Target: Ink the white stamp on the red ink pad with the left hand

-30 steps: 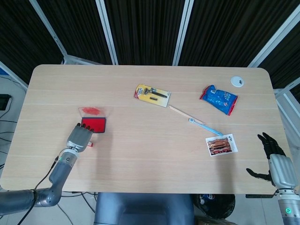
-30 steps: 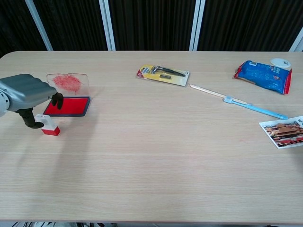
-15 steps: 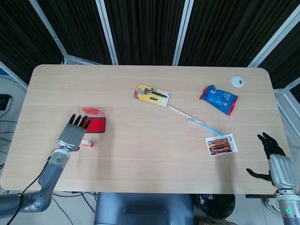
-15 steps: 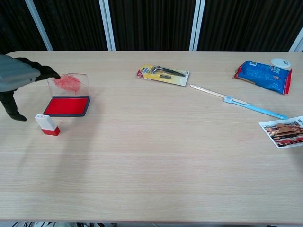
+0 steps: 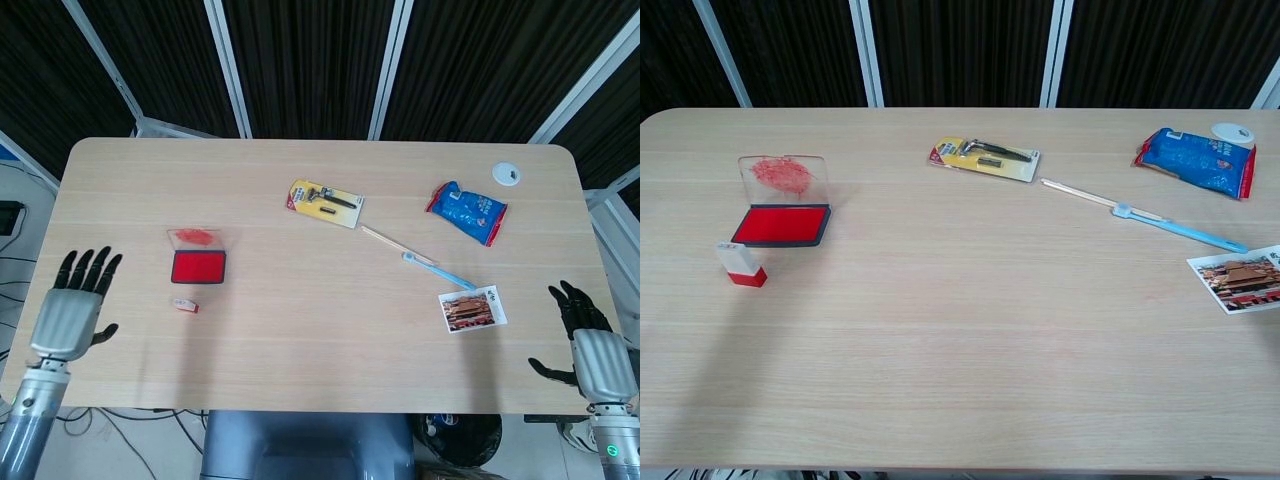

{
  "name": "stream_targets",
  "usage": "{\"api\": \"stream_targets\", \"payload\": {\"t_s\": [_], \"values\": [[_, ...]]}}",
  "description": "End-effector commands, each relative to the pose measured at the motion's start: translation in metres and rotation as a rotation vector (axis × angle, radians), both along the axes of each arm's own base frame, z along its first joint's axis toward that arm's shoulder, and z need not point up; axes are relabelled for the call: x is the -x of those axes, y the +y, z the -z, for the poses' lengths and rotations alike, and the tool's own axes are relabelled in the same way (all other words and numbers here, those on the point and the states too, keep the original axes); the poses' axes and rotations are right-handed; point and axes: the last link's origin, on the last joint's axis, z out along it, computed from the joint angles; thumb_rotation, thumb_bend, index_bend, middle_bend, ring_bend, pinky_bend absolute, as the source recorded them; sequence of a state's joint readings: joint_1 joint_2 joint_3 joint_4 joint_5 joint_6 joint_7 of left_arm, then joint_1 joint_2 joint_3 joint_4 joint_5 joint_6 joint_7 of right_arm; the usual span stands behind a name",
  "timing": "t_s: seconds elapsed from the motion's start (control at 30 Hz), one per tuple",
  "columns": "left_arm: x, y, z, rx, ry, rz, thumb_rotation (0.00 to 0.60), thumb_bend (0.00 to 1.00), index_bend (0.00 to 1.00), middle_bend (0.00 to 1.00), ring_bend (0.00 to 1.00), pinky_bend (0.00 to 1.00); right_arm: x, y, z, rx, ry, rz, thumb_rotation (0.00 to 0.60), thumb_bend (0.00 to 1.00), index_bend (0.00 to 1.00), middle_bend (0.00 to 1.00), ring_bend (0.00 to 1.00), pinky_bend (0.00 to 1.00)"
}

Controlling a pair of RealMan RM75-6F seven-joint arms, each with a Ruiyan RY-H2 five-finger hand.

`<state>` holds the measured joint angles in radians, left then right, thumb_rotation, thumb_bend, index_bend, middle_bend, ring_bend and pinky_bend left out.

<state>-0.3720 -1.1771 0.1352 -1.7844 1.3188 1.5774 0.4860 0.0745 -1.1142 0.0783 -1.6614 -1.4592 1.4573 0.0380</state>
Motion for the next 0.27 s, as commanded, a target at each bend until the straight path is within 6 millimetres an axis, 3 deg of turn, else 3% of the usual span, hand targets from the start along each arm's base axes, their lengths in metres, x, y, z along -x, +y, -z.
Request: {"api": "stream_targets", "payload": {"t_s": [0.03, 0.27], "values": [[0.030, -0.033, -0.010, -0.062, -0.072, -0.021, 0.600, 0.00, 0.00, 0.00, 0.00, 0.00, 0.000, 0.000, 0.001, 0.004, -0.001, -0.002, 0.600, 0.07, 0.00, 0.00, 0.00, 0.18], [0.048, -0.033, -0.009, -0.057, -0.130, -0.063, 0.600, 0.00, 0.00, 0.00, 0.00, 0.00, -0.001, -0.001, 0.003, 0.004, 0.007, -0.008, 0.600, 0.07, 0.00, 0.00, 0.00, 0.18]]}}
